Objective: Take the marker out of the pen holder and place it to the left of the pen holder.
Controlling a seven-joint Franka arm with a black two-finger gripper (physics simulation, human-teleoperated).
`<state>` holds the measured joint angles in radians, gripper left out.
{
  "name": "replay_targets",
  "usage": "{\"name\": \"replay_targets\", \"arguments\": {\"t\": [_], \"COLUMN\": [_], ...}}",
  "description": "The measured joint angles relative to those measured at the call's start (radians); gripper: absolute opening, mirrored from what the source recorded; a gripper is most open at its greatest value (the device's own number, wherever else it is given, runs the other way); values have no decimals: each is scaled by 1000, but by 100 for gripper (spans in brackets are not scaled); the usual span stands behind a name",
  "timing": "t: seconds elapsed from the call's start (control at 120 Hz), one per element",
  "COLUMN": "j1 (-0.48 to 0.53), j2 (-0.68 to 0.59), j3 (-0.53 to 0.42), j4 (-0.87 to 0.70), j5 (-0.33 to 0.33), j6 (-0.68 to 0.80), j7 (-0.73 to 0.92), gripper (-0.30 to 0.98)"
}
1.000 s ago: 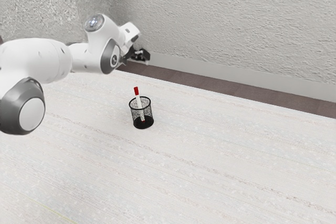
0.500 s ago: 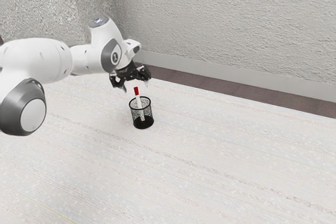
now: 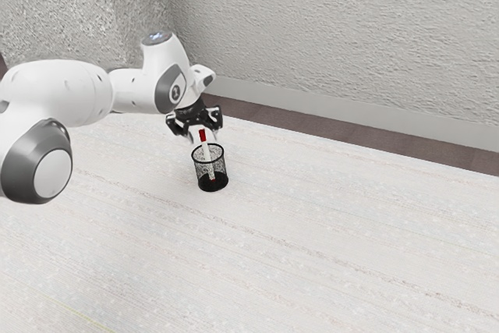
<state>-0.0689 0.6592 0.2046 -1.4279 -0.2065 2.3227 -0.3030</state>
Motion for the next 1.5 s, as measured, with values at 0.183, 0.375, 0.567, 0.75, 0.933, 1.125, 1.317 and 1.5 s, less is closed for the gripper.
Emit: {"name": "replay_targets", "arguments": {"t": [0.183,0.375,0.567,0.75,0.933,1.125,1.317,1.5], "j1": [-7,-13,-15,-15,-15,-14,-18,-33], "j2": [2,36,31,33,32,31,3,-141], "j3": [-2,-7,-3,2,8,22,21,21], "j4": [1,35,30,27,25,22,25,-13], "j5": [13,16,20,35,52,62,81,103], "j6": [36,54,60,60,59,58,58,55], "j7": [4,6,7,8,9,6,-5,-18], "gripper": [35,28,23,14,3,-4,-6,-7]}}
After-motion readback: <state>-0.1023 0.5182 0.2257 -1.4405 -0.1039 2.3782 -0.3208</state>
